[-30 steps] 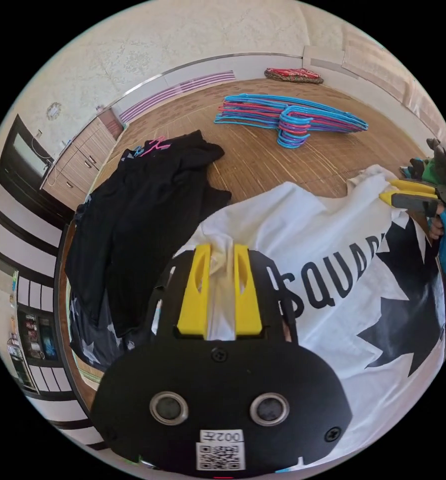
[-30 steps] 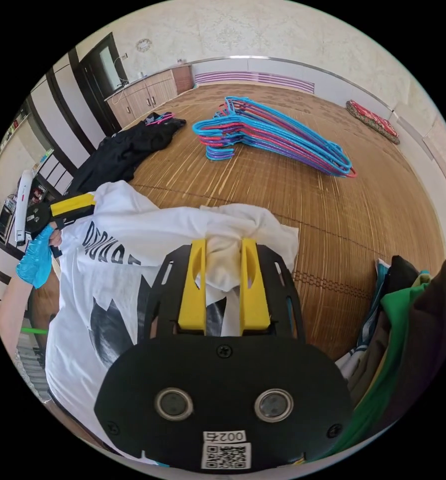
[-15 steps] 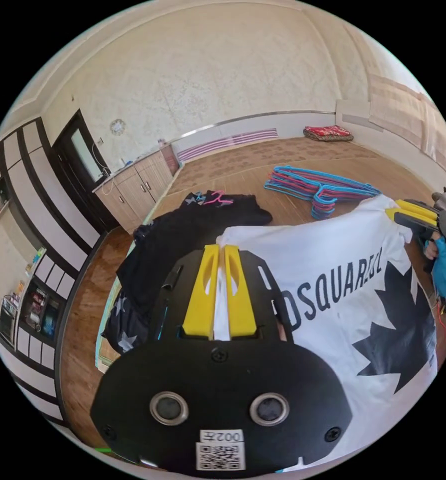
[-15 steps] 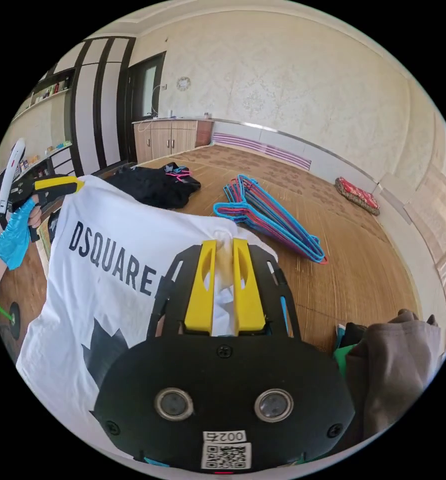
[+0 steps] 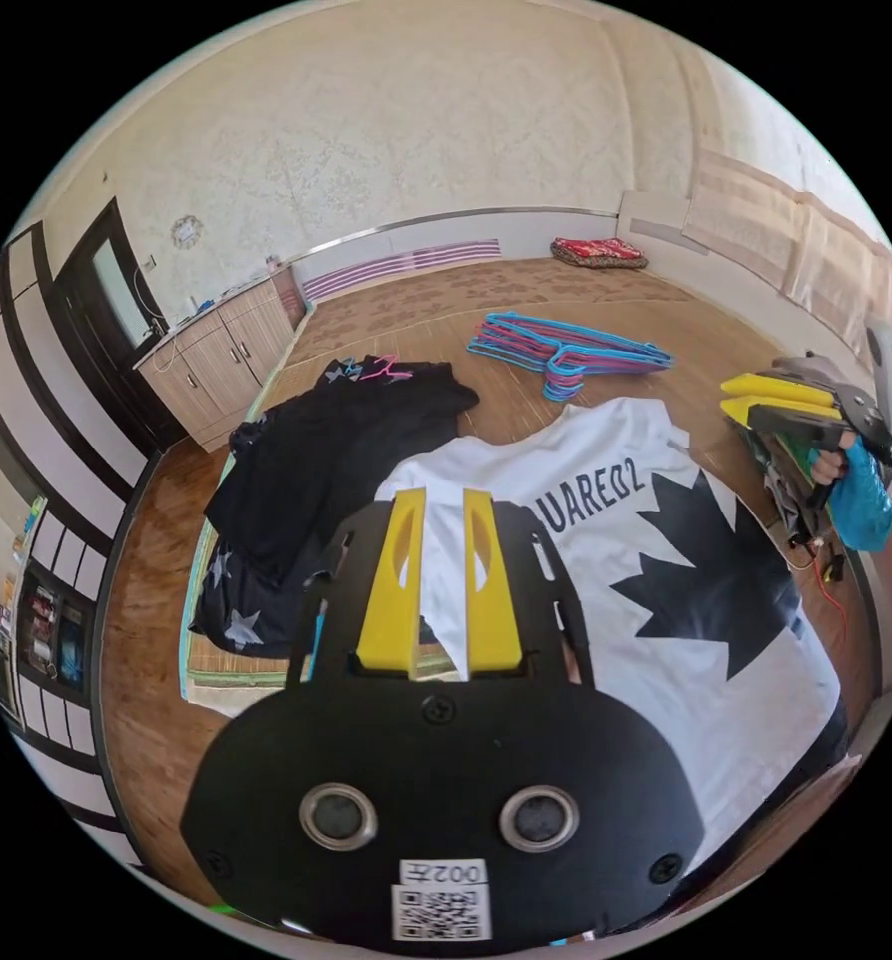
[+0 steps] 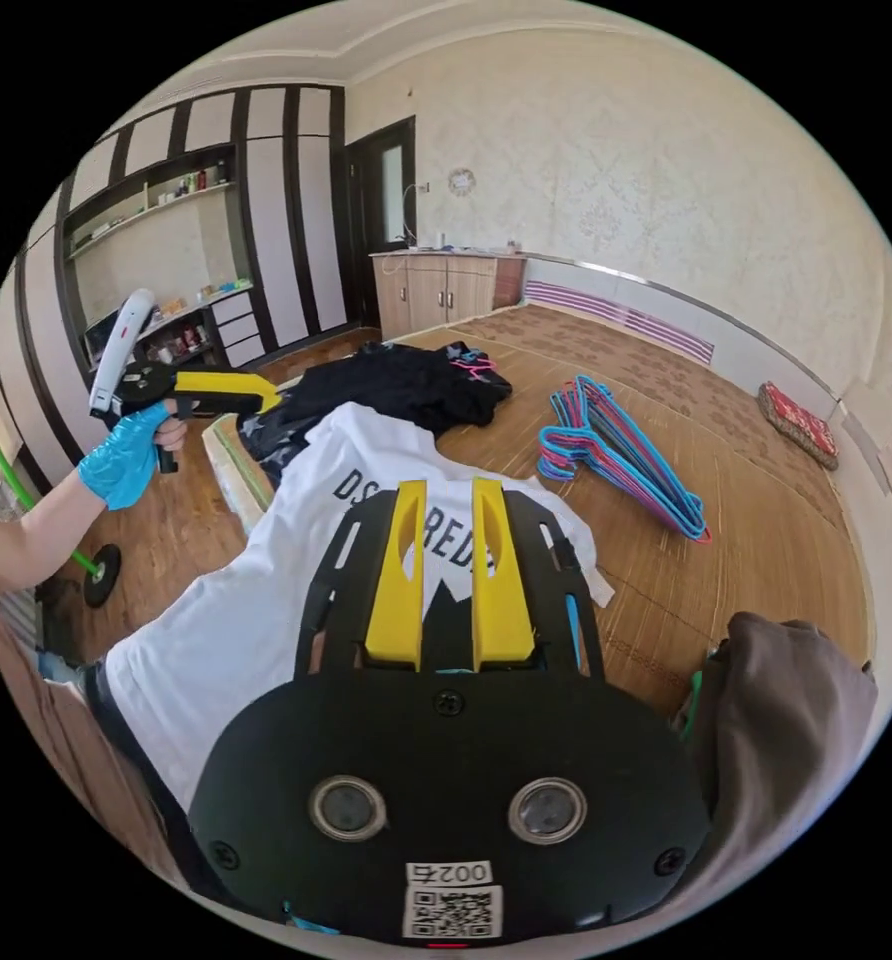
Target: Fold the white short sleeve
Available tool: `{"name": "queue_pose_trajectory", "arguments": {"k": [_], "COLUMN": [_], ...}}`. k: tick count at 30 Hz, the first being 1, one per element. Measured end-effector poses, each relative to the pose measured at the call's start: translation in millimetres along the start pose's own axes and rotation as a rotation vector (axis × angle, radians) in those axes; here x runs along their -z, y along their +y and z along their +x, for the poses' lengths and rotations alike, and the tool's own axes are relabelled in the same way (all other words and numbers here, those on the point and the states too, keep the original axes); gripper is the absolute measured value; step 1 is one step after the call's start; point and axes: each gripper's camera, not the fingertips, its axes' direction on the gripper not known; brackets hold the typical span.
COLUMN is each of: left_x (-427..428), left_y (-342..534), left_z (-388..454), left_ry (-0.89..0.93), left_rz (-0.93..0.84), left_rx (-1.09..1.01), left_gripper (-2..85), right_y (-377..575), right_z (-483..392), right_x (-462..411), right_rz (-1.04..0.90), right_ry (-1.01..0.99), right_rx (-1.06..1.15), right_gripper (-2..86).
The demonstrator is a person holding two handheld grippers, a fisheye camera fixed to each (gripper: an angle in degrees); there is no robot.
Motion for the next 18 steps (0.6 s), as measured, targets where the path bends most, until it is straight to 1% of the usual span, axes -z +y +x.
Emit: {"name": "queue_pose_trajectory", "arguments": {"k": [3, 8, 10, 14, 18], "left_x": [31, 71, 82, 101, 111], "left_y": [25, 85, 108, 159, 196], "left_z": [5, 9, 9, 7, 1], "left_ry": [0.043, 0.062, 0.066, 0.095, 0.109], "left_rz": [-0.012, -0.072, -0.093, -0.14, -0.174], "left_rx": [-0.033, -0.085, -0.093, -0.09, -0.055], "left_gripper": [2.6, 2.6, 2.6, 2.7, 2.9], "right_y": [17, 56, 70, 96, 111], "right_z": [-43, -127, -159, -233, -280], "right_x": [26, 45, 48, 45, 42], "right_rz": [-0.014, -0.112, -0.142, -0.272, -0.338], "right_ry": [-0.127, -0.457, -0.529, -0.584, -0.53], "right_rx": [0.064, 0.158, 0.217, 0.385, 0.492], "right_gripper": [7.9, 7.8, 7.7, 7.8, 7.7]}}
